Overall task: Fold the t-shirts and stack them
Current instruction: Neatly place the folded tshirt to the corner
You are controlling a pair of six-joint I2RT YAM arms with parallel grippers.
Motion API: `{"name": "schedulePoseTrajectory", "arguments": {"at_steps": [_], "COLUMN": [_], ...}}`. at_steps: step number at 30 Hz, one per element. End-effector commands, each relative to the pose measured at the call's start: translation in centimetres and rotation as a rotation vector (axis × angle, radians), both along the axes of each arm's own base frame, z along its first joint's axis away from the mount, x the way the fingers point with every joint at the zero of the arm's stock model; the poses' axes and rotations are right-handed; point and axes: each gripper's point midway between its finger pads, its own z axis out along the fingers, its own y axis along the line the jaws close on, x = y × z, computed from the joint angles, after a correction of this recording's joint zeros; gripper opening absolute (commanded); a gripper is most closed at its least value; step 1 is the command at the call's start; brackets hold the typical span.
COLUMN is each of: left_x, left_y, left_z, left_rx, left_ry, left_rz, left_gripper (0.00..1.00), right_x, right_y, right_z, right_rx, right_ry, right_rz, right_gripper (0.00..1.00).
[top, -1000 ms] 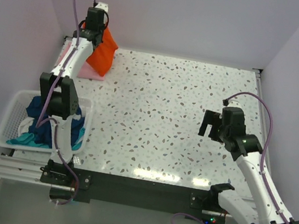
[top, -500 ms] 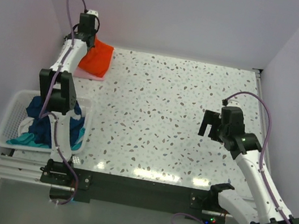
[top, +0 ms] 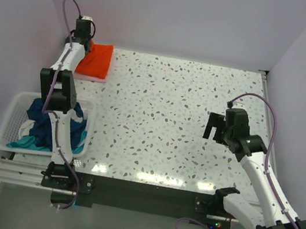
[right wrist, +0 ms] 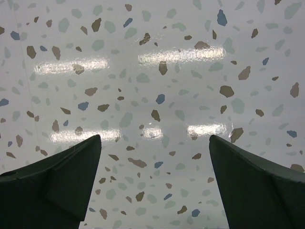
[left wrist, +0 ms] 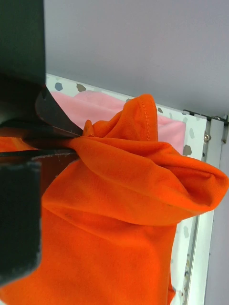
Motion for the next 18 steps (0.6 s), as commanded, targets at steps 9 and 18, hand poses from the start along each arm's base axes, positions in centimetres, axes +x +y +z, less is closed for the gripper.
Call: {"name": "schedulePoseTrajectory", "arguments": {"at_steps": [9, 18], "left_x": [-0.6, -0.4], "left_y": [5.7, 3.4], "left_z": [3.1, 6.0], "left_rx": [0.121, -0.023], "left_ry": [-0.089, -0.153], "left_rz": [0.237, 0.187], "left_gripper": [1.00, 1.00], "right_x": [0.9, 0.8], "right_y": [-0.5, -0.3], "right_z": [1.2, 1.5], "right_rx": [-0.018, -0.005], "right_ry": [-0.041, -0.053], "right_rz": [-0.030, -0.025], "right_gripper": [0.99, 0.99]}}
